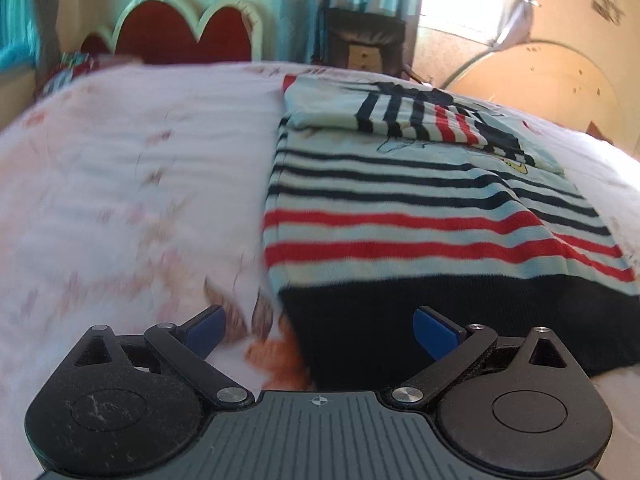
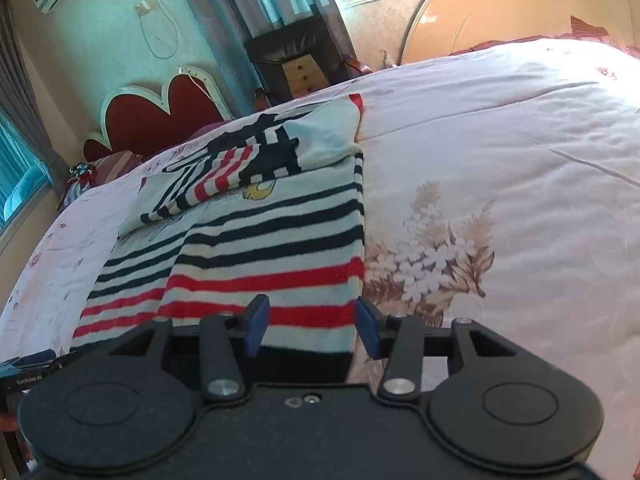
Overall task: Fold small clothes
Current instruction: 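Grasp the black hem with both tools and lift it toward the collar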
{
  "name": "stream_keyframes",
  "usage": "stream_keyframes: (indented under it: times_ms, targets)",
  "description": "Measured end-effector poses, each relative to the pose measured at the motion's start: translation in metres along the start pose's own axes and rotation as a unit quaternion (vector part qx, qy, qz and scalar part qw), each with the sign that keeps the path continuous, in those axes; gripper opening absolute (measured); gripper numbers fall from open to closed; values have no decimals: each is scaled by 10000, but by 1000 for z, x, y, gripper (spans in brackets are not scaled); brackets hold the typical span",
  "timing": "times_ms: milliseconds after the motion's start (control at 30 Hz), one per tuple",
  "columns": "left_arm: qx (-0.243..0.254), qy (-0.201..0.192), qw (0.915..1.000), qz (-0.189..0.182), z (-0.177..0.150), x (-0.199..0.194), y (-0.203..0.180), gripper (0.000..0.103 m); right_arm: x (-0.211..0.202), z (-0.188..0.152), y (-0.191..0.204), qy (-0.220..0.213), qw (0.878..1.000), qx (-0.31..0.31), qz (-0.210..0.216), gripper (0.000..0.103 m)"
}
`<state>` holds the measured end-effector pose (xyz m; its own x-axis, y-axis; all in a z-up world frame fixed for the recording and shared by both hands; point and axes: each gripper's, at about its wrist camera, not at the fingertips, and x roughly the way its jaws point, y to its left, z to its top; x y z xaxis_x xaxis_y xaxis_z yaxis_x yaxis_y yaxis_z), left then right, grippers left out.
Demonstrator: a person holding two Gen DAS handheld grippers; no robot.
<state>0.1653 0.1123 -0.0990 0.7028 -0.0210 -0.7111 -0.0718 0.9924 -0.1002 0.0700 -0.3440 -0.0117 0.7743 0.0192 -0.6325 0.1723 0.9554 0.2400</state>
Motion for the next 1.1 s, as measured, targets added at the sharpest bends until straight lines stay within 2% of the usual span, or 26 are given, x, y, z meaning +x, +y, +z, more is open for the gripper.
stream_keyframes:
  times_ms: [33,133,167,367,533,700,733,767,833,900,1100]
  targets:
    - [-187,32,9998,-74,-5,-3,7,99,-3,-5,0,39,10000,-8,19,46]
    - [-542,113,9981,-260,-16,-11,22,82,-11,-21,-2,141,9999,40,75,46]
    - [-609,126,9976,-311,-18,-14,25,81,-13,-25,-4,171,9998,82,111,46]
    - [-1284,193,9882,-811,-31,-22,41,81,-17,-45,-9,338,9984,384,257,46]
    - [-1408,298,9815,-1261,-27,-8,45,81,-13,-51,-22,441,9958,733,331,46]
    - [-1528,387,9730,-1688,-9,16,45,81,1,-50,-35,624,9879,1237,702,45]
    - [-1594,393,9703,-1775,-6,21,45,78,4,-49,-36,642,9864,1315,754,45]
    - [-1616,400,9684,-1856,-3,25,45,61,7,-48,-37,658,9846,1393,825,45]
    - [-1686,577,9638,-1982,0,38,45,35,13,-46,-39,693,9809,1536,968,45]
    - [-1829,593,9561,-2211,-3,44,44,35,21,-43,-40,706,9778,1649,1078,45]
    - [-1955,672,9436,-2585,-13,47,46,36,30,-41,-41,849,9693,1872,1349,43]
